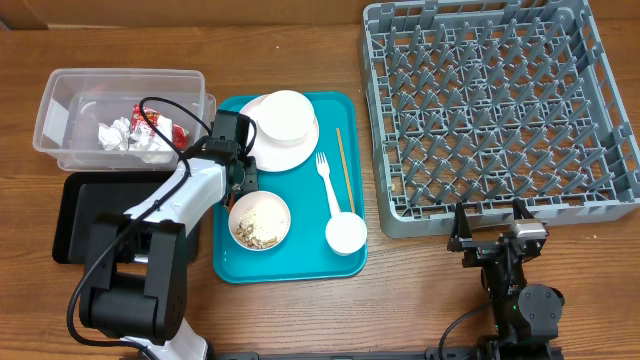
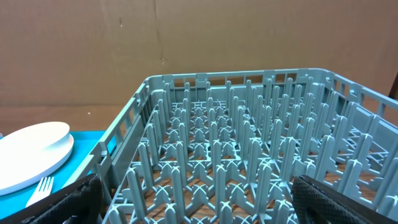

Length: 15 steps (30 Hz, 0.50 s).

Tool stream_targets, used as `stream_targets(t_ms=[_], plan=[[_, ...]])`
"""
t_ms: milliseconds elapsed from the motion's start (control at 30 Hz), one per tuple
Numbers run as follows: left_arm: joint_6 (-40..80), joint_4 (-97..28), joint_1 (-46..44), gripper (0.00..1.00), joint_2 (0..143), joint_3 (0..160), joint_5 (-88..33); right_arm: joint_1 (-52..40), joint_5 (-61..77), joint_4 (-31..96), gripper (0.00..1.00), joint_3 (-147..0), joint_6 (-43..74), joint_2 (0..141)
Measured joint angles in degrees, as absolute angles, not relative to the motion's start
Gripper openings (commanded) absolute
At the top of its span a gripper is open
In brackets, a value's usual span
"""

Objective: Sort waste into correct bins and load items into the dishwasher
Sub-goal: 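Move left gripper to the teal tray and grasp the orange carrot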

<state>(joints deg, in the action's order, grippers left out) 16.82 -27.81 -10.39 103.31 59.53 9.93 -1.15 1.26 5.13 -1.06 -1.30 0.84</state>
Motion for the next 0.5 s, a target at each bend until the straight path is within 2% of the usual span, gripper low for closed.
stream_targets(t_ms=[100, 200, 400, 500], plan=[[16.7, -27.8, -10.4, 0.39, 103.3, 59.5, 10.1, -1.1, 1.3, 5.1, 1.0, -1.1, -1.3, 0.8], [16.7, -27.9, -10.4, 0.29, 103.3, 59.5, 10.2, -1.1, 1.3, 5.1, 1.0, -1.1, -1.3, 0.8], [16.5, -27.9, -10.4, 0.24, 103.3, 59.5, 10.2, -1.1, 1.3, 5.1, 1.0, -1.1, -1.3, 0.8], [16.5, -27.9, -10.4, 0.06, 103.3, 59.5, 10.2, -1.1, 1.3, 5.1, 1.0, -1.1, -1.3, 0.8]])
